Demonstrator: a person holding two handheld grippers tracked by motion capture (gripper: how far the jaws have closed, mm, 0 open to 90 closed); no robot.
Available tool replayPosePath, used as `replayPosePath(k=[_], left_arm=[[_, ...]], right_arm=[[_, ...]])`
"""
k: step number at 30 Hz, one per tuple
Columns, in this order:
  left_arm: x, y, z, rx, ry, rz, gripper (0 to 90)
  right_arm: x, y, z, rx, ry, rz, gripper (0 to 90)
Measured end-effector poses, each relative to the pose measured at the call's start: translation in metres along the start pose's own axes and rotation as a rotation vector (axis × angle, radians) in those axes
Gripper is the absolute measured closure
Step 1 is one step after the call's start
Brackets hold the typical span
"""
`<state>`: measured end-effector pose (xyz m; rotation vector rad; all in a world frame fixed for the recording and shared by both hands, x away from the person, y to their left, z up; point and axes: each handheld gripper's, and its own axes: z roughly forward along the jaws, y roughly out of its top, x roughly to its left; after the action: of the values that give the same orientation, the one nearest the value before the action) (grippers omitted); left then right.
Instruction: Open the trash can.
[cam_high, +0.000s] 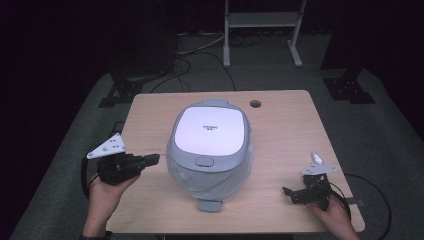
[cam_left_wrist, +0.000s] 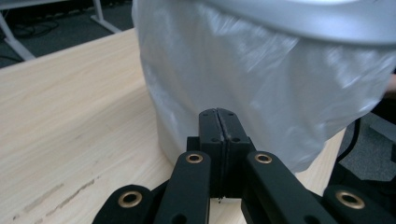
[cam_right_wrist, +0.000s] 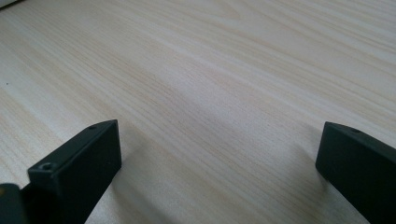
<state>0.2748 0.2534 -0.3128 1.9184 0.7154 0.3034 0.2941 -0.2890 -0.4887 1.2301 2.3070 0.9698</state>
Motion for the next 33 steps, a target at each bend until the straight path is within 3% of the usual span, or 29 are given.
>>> replayPosePath(k=[21, 33], left_arm=[[-0.028, 0.041, -0.012, -0.084, -0.080, 0.047, 89.6], [-0.047, 0.058, 0.001, -0.114, -0.172, 0.080, 89.6]], right_arm=[[0.000, 0.000, 0.000, 0.000, 0.000, 0.000, 0.0], [0.000, 0.000, 0.000, 0.000, 0.000, 0.000, 0.0]])
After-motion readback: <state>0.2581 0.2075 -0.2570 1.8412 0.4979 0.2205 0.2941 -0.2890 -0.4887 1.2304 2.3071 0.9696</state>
